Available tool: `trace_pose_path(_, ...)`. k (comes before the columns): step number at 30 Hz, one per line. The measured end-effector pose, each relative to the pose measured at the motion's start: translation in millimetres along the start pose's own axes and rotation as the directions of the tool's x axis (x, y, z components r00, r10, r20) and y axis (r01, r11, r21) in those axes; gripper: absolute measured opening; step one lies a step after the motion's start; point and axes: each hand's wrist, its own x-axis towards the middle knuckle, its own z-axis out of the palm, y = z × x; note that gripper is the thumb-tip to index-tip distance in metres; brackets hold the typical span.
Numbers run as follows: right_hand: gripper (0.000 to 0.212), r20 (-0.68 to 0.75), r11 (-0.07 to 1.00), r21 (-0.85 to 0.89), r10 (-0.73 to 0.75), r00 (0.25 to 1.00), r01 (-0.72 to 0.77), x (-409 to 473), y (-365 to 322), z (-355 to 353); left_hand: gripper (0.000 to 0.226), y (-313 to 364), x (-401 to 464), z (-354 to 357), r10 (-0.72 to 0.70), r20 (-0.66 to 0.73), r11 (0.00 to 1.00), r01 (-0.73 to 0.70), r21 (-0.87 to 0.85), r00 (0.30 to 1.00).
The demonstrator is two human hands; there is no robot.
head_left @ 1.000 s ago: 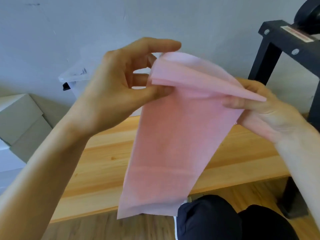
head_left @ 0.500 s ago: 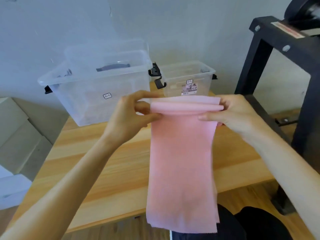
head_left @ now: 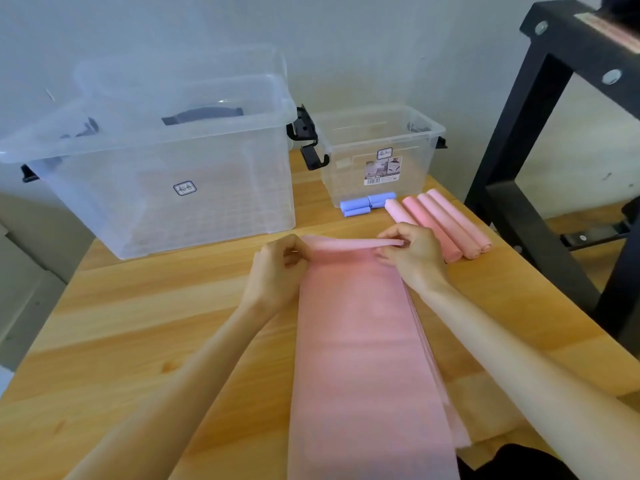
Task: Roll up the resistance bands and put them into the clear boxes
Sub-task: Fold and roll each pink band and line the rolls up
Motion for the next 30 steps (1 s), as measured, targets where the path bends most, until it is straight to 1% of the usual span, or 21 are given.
trace_pose_path(2,0.033,0.007,0.997,-0.066,-0.029,1.0,0.03,13.5,6.3,6.8,0.038,-5.5,8.2,2.7,0.032,0.057,0.997,-0.036,0.074,0.998)
trace_pose_path(4,0.028,0.022,0.994,-0.093,-0.05,0.999,0.051,25.8,10.1,13.6,0.039,-10.8,17.2,4.1,0.046,0.086,0.988,-0.058,0.14,0.995)
trace_pose_path(8,0.018,0.021,0.992,-0.103,-0.068,0.997,0.07,46.1,11.1,25.2,0.049,-18.9,32.9,6.6,0.098,0.078,0.97,-0.113,0.214,0.992)
trace_pose_path(10,0.019,0.023,0.99,-0.11,-0.081,0.996,0.083,55.4,10.8,28.5,0.051,-21.6,39.1,9.3,0.117,0.091,0.959,-0.136,0.249,0.989)
trace_pose_path(12,0.025,0.012,0.989,-0.11,-0.094,0.995,0.095,64.0,11.1,30.9,0.052,-24.1,43.6,11.6,0.118,0.097,0.953,-0.14,0.269,0.988)
trace_pose_path(14,0.028,0.006,0.989,-0.105,-0.106,0.994,0.106,71.0,12.3,34.2,0.053,-26.5,46.8,13.9,0.108,0.089,0.957,-0.128,0.259,0.99)
trace_pose_path(16,0.023,0.002,0.992,-0.081,-0.094,0.996,0.094,73.3,13.2,37.6,0.053,-28.3,46.4,14.7,0.09,0.065,0.971,-0.102,0.217,0.994)
trace_pose_path(20,0.038,-0.005,0.997,-0.045,-0.062,0.998,0.061,66.9,10.9,35.4,0.055,-29.2,39.1,9.5,0.024,0.005,0.994,-0.024,0.107,1.0)
trace_pose_path(23,0.032,-0.013,0.994,-0.046,-0.103,0.995,0.102,51.3,6.6,26.4,0.05,-25.1,29.8,0.2,-0.016,-0.008,0.997,0.017,0.081,1.0)
trace_pose_path(26,0.023,0.035,0.99,-0.075,-0.119,0.992,0.121,27.7,3.9,15.9,0.036,-16.6,11.2,-6.3,0.034,0.034,0.991,-0.038,0.128,0.999)
trace_pose_path(30,0.022,0.13,0.984,-0.102,-0.135,0.982,0.148,-18.2,-0.2,2.3,0.031,-5.7,-28.2,-9.8,0.095,0.121,0.988,-0.108,0.108,0.988)
